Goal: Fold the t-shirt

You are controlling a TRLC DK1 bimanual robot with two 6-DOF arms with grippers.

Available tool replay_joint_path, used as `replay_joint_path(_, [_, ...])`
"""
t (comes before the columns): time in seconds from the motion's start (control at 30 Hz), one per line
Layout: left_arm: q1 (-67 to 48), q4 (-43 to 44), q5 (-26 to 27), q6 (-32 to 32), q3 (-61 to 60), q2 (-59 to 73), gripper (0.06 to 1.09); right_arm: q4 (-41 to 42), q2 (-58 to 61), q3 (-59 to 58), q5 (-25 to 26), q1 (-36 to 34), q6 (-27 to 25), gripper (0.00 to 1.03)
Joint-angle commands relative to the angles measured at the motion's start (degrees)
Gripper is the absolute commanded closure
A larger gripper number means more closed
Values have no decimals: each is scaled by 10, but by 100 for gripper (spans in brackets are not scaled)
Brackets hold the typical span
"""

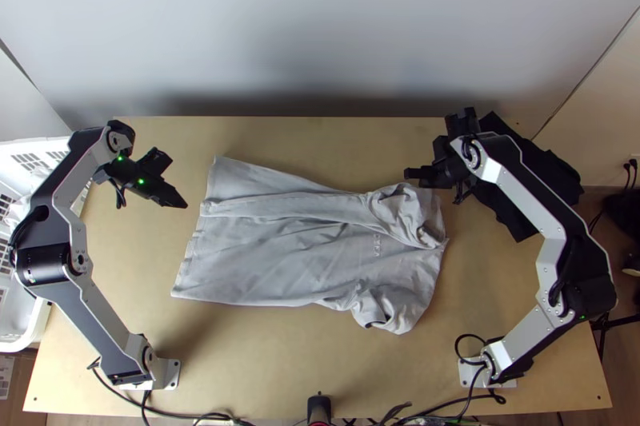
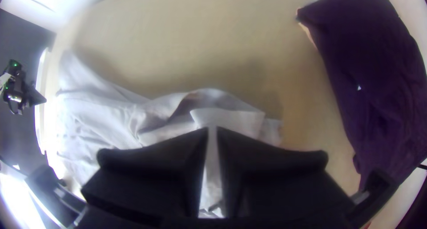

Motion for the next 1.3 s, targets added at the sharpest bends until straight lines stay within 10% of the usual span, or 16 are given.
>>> replay_joint_path(0.0, [0,-1,1,-1,4,0,104,-13,-7,-22,0,-14,2,4])
replay_joint_path(0.53, [-1,-5,1,-2,10,0,104,15,68,-5,-27,-47,-15,7])
replay_joint_path(0.63, [-1,-6,1,-3,14,1,104,19,74,5,-40,-40,-19,31])
replay_joint_path(0.8, [-1,-9,0,-3,18,3,104,44,47,3,-56,-32,-20,100])
replay_joint_path(1.27, [-2,-9,1,-3,19,7,104,46,-195,-151,-211,107,-54,100])
